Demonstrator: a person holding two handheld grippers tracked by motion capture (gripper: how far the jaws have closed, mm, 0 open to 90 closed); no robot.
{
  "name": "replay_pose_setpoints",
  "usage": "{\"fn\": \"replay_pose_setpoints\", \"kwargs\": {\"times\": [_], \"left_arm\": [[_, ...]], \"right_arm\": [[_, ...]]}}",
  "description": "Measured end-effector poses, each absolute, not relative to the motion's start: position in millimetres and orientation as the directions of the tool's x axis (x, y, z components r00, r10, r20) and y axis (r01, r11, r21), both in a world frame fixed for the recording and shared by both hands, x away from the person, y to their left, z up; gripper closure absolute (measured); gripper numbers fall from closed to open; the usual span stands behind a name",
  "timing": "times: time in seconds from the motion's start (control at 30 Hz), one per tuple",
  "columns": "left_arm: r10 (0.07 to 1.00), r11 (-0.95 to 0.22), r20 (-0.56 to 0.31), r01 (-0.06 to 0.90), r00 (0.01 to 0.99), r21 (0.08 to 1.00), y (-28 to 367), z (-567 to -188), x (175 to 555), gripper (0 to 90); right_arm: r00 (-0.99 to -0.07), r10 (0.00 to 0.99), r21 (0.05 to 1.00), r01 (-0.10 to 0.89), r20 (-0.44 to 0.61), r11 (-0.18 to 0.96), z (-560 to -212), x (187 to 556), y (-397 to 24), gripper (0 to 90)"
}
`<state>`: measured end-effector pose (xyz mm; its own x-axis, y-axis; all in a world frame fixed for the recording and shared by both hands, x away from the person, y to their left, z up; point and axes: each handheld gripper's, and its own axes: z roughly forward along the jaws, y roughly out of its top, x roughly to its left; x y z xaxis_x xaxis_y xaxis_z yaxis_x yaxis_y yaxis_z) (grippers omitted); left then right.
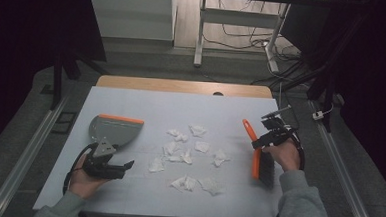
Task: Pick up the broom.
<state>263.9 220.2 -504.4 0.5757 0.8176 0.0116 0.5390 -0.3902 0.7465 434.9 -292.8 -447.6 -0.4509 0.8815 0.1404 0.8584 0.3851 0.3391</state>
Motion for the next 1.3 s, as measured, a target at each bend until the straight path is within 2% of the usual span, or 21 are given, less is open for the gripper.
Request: {"fn": "replay_pose_setpoints", "kwargs": {"times": [0.27, 0.37, 0.47, 0.6, 0.7, 0.87, 1.0, 1.17, 1.3], "left_arm": [[0.825, -0.375, 0.008, 0.537, 0.565, 0.756, 218, -502, 266, 19.8], [0.827, -0.366, 0.004, 0.533, 0.563, 0.763, 216, -500, 267, 19.9], [0.824, -0.322, -0.046, 0.532, 0.565, 0.783, 217, -496, 269, 20.0], [0.829, -0.313, -0.039, 0.521, 0.558, 0.794, 215, -492, 270, 20.6], [0.823, -0.331, -0.014, 0.499, 0.568, 0.801, 209, -487, 271, 20.7], [0.81, -0.326, -0.025, 0.486, 0.586, 0.811, 200, -481, 273, 21.0], [0.784, -0.335, -0.03, 0.462, 0.621, 0.821, 180, -472, 276, 21.1], [0.753, -0.385, 0.02, 0.415, 0.658, 0.824, 153, -456, 281, 20.7], [0.717, -0.389, 0.023, 0.373, 0.697, 0.842, 133, -442, 284, 20.7]], "right_arm": [[-0.495, 0.84, 0.532, 0.784, 0.224, 0.32, -427, 417, -301, 71.4], [-0.525, 0.799, 0.603, 0.75, 0.292, 0.273, -421, 408, -303, 71.4], [-0.56, 0.759, 0.655, 0.717, 0.334, 0.24, -416, 400, -301, 71.4], [-0.596, 0.728, 0.684, 0.687, 0.338, 0.245, -415, 392, -291, 71.3], [-0.59, 0.719, 0.708, 0.679, 0.367, 0.196, -418, 391, -285, 71.3], [-0.615, 0.687, 0.732, 0.658, 0.387, 0.177, -421, 391, -276, 71.3], [-0.642, 0.648, 0.762, 0.631, 0.41, 0.143, -420, 389, -270, 71.3], [-0.686, 0.596, 0.798, 0.59, 0.417, 0.121, -414, 383, -265, 71.3], [-0.703, 0.577, 0.818, 0.566, 0.416, 0.101, -409, 379, -262, 71.3]]}}
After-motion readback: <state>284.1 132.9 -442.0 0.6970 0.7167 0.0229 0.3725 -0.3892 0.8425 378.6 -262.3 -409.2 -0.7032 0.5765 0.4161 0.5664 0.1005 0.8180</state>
